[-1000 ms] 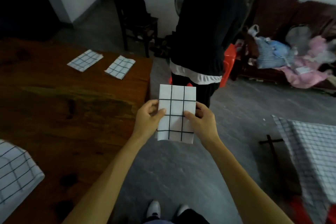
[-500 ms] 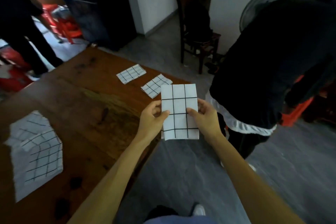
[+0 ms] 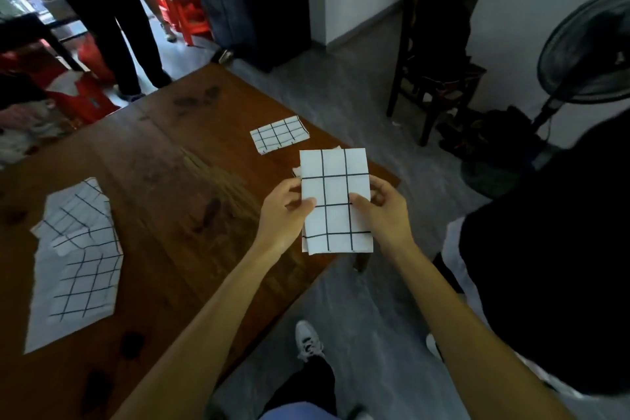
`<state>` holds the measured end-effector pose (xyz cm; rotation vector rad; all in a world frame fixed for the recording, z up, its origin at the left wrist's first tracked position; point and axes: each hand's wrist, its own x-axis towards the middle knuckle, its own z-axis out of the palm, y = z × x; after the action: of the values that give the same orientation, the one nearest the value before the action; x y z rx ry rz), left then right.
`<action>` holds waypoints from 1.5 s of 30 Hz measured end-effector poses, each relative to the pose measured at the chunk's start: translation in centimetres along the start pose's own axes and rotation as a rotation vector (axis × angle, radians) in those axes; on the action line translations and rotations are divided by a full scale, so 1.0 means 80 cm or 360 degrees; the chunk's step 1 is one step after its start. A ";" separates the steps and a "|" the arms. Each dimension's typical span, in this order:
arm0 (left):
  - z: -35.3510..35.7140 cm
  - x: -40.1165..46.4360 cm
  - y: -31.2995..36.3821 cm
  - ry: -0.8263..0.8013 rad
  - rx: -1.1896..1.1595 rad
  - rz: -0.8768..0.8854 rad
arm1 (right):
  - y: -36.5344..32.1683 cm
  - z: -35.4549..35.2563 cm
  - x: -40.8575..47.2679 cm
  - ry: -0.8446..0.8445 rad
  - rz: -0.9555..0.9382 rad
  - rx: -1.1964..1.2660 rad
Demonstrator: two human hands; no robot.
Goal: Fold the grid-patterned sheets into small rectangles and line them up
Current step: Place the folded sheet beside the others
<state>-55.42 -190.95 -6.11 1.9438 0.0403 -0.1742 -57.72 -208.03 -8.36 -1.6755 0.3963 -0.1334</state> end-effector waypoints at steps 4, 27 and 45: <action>-0.023 0.066 -0.013 0.0022 -0.0150 -0.0037 | -0.012 0.039 0.061 -0.0053 0.0019 -0.0062; -0.003 0.292 0.001 0.0052 -0.0420 -0.0052 | -0.057 0.077 0.284 -0.0202 0.0018 -0.0375; 0.294 0.452 0.128 0.0535 -0.0271 -0.0101 | -0.012 -0.165 0.585 -0.0710 -0.0042 -0.0207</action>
<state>-20.92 -218.53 -10.27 1.7840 0.3284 0.1130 -18.06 -235.91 -12.02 -1.7797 0.0463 0.2493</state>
